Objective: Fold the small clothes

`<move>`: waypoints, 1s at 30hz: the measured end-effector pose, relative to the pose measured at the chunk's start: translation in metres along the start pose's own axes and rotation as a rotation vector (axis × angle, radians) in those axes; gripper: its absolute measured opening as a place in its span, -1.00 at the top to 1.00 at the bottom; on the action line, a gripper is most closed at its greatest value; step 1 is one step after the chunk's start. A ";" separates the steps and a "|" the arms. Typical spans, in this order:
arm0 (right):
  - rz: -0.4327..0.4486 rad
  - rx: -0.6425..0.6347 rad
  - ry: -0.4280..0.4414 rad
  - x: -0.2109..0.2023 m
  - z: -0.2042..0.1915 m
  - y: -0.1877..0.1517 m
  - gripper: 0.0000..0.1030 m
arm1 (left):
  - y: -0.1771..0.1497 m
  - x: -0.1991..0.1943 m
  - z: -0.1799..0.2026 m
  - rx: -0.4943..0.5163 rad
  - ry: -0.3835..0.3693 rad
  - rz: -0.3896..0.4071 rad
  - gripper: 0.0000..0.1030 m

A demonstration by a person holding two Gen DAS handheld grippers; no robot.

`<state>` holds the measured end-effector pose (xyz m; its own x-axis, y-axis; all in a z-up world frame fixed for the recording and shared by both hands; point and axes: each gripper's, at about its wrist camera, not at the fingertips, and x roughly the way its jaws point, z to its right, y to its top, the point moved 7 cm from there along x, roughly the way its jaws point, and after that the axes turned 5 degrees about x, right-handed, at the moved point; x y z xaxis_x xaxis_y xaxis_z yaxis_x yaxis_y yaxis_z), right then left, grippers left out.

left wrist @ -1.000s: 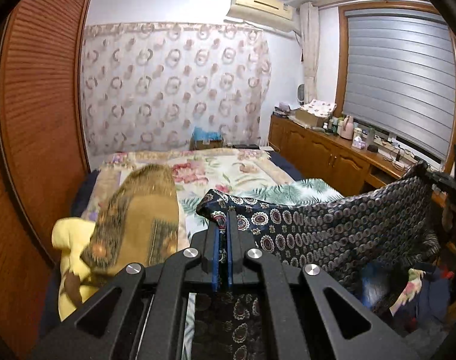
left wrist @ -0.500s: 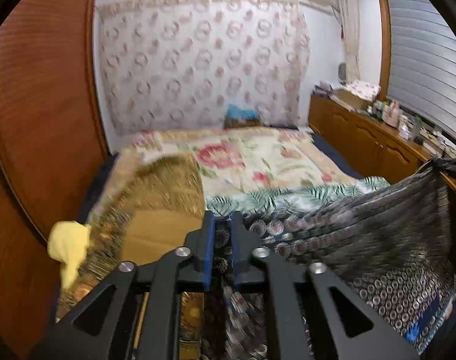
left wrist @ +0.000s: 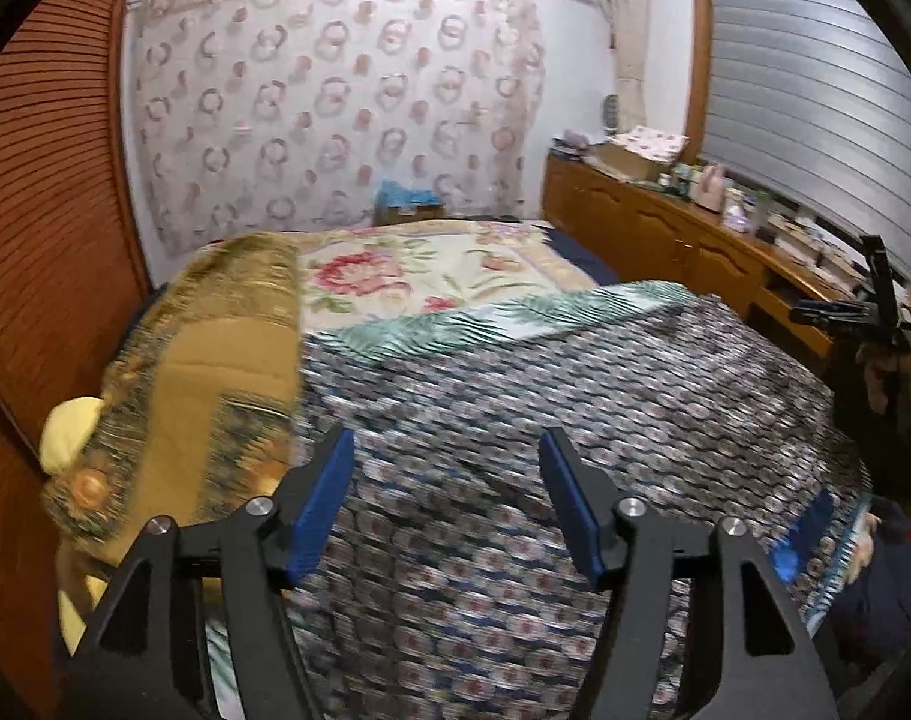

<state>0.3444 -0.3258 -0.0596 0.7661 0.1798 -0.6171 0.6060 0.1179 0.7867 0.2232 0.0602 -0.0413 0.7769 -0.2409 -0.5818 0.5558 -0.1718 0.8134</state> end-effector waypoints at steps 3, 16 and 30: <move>0.005 0.010 0.020 -0.019 0.002 -0.016 -0.03 | -0.008 0.002 0.026 0.024 -0.033 -0.014 -0.29; -0.025 0.054 0.061 -0.058 0.008 -0.081 -0.03 | -0.040 0.038 0.090 0.085 -0.101 -0.119 -0.29; -0.036 0.068 0.033 -0.071 0.018 -0.109 -0.09 | -0.064 0.067 0.108 0.146 -0.091 -0.240 -0.29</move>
<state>0.2282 -0.3693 -0.1017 0.7368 0.2089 -0.6431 0.6470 0.0582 0.7602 0.2077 -0.0484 -0.1326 0.5951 -0.2602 -0.7604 0.6670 -0.3678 0.6479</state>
